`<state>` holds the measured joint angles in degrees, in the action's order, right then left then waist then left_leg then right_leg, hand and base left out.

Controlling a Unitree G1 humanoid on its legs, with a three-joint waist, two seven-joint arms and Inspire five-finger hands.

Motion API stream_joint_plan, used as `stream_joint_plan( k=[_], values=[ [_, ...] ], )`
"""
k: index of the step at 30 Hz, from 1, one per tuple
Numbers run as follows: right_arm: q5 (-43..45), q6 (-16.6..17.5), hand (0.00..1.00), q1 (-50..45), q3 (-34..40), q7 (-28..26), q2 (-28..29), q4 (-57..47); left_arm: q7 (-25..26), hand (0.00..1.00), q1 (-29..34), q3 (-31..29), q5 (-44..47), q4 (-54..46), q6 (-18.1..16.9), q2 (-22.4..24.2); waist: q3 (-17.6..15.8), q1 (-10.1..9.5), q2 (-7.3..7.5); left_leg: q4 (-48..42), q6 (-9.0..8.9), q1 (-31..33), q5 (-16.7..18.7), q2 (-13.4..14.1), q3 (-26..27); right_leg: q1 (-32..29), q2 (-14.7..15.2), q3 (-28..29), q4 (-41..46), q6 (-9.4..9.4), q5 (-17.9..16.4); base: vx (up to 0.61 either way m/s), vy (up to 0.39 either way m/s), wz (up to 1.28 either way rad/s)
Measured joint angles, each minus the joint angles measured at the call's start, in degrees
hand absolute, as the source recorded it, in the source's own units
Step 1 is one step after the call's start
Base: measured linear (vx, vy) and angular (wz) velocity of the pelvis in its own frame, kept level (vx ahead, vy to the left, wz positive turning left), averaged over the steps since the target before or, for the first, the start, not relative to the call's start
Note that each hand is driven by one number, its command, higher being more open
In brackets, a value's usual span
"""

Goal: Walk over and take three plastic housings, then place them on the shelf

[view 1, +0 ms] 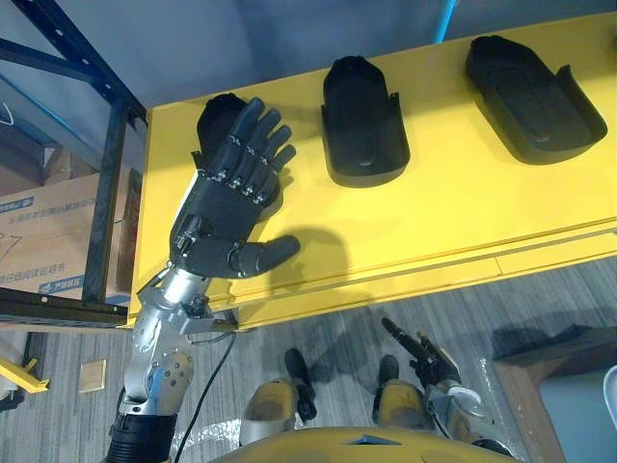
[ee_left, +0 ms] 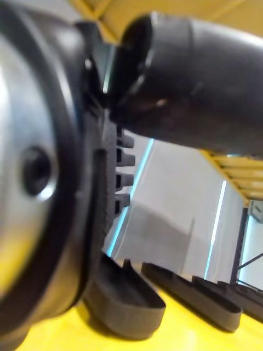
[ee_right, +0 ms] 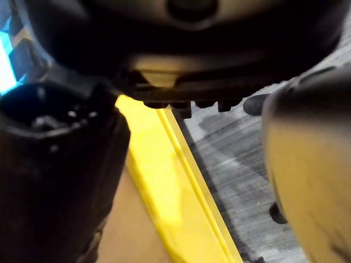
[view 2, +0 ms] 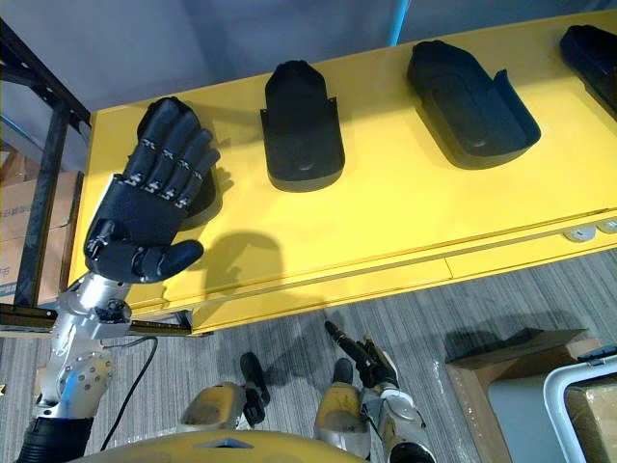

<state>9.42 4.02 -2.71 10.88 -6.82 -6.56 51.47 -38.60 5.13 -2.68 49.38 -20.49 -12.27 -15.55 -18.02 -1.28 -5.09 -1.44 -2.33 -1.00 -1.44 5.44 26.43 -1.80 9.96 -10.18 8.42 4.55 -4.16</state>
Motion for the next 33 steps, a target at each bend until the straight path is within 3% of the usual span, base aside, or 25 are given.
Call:
stream_joint_plan(
  k=[3,8,17,23,28,33],
  values=[
    [0.3,0.1,1.00,-1.3,1.0,0.0,0.8,0.0,-0.9,1.00,0.1,-1.7,0.3,-4.6,0.0,1.1,1.0,-0.11,-0.23,0.0,-0.03,-0.7,0.0,0.2,-0.7,1.6,-0.3,-0.9,-1.2,0.11,0.1,0.01,-0.010,0.13],
    [0.6,0.0,1.00,-3.2,2.1,0.1,2.3,0.1,3.9,1.00,1.6,-1.9,-1.3,-6.9,1.3,4.8,4.6,0.01,0.27,0.7,-0.15,-1.6,0.1,0.4,-0.9,4.1,-1.2,-1.4,-4.5,0.37,1.7,0.04,-0.011,0.01],
    [2.9,-0.3,1.00,-3.3,2.2,0.0,4.0,1.7,29.3,1.00,1.4,13.5,-19.6,5.0,3.9,8.0,6.3,0.21,3.43,0.8,-0.43,-1.3,0.3,0.7,0.6,4.5,-1.4,-0.3,-7.5,0.39,3.8,-0.01,0.015,-0.07],
    [5.3,-1.0,1.00,-3.1,3.7,-0.1,4.3,1.7,39.1,1.00,-3.6,21.5,-23.0,7.8,5.1,9.0,6.1,0.20,4.55,0.3,-0.35,0.5,0.2,0.7,1.2,2.7,-1.4,0.5,-7.3,0.44,4.2,0.01,0.004,-0.04],
    [5.5,-1.3,1.00,-2.7,3.9,-0.1,4.8,1.6,47.1,1.00,-8.9,22.3,-25.9,9.5,5.1,10.8,5.6,1.45,5.38,-1.0,-0.52,0.8,1.1,1.1,1.9,1.9,-1.4,1.4,-6.4,0.44,4.2,0.00,0.009,-0.10],
    [5.5,-1.5,1.00,-2.7,3.9,-0.1,4.7,1.6,50.2,1.00,-11.2,23.3,-27.5,11.0,5.2,12.2,5.6,1.57,5.52,-2.5,-0.35,1.8,1.9,1.3,2.2,0.8,-1.2,2.0,-5.6,0.44,4.2,-0.01,0.007,-0.05]
  ],
)
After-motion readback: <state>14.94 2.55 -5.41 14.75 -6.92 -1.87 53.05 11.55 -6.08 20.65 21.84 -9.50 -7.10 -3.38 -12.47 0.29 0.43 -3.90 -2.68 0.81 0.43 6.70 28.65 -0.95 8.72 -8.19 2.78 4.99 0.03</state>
